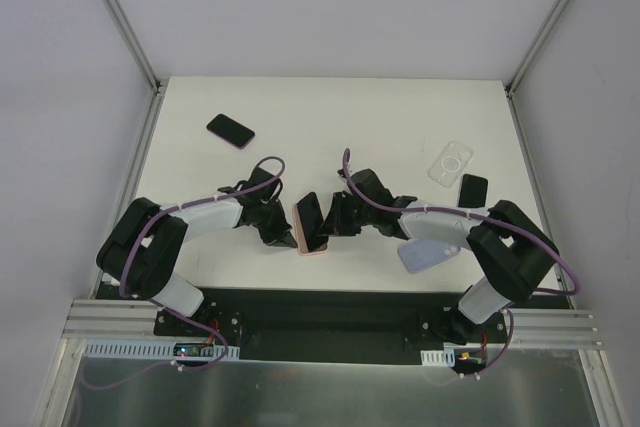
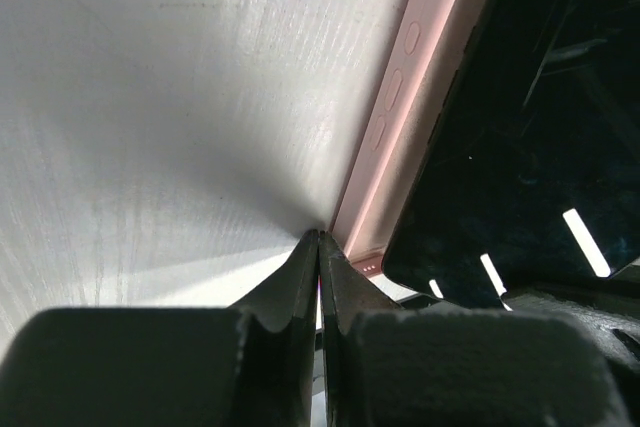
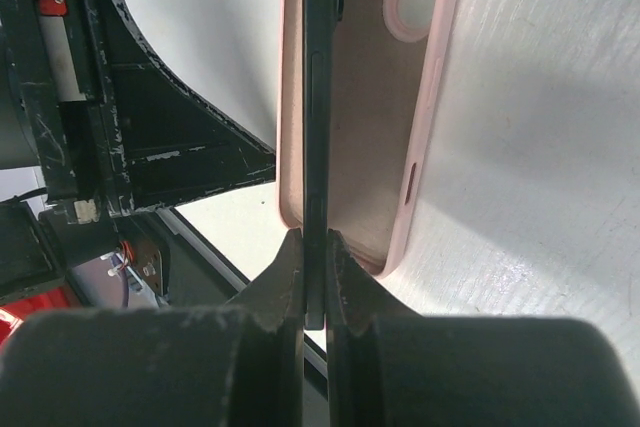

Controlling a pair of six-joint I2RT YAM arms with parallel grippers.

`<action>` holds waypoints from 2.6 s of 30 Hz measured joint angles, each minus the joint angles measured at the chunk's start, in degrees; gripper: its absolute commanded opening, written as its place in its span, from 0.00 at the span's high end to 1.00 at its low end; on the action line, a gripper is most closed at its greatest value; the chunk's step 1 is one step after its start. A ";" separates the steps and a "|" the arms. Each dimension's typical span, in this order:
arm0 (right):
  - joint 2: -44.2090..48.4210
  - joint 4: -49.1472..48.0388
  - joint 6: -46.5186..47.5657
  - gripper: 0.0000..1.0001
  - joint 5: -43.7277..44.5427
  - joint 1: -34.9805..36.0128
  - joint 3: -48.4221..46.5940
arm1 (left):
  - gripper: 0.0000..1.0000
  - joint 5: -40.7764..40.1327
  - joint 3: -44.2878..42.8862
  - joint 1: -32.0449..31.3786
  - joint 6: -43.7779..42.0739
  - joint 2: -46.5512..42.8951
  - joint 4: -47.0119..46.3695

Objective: Put the phone into the phone case

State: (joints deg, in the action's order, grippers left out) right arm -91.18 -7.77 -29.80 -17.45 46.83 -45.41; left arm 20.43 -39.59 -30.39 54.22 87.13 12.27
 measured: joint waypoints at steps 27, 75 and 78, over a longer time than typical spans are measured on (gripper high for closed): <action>-3.78 -11.61 -3.26 0.99 -4.44 -0.11 4.09 | 1.00 -1.11 -3.08 -0.02 -0.76 2.75 1.81; 2.75 17.25 9.62 0.60 3.96 0.07 -5.33 | 0.62 -4.98 -12.39 4.72 -10.69 3.69 7.28; 2.12 18.36 11.65 0.66 3.52 -0.81 -6.84 | 0.63 -3.61 -12.46 4.46 -10.82 5.64 6.23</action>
State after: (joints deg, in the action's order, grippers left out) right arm -89.06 10.59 -18.15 -13.93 46.02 -52.25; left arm 16.82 -52.05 -25.93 43.40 92.77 18.50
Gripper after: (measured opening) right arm 0.386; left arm 0.376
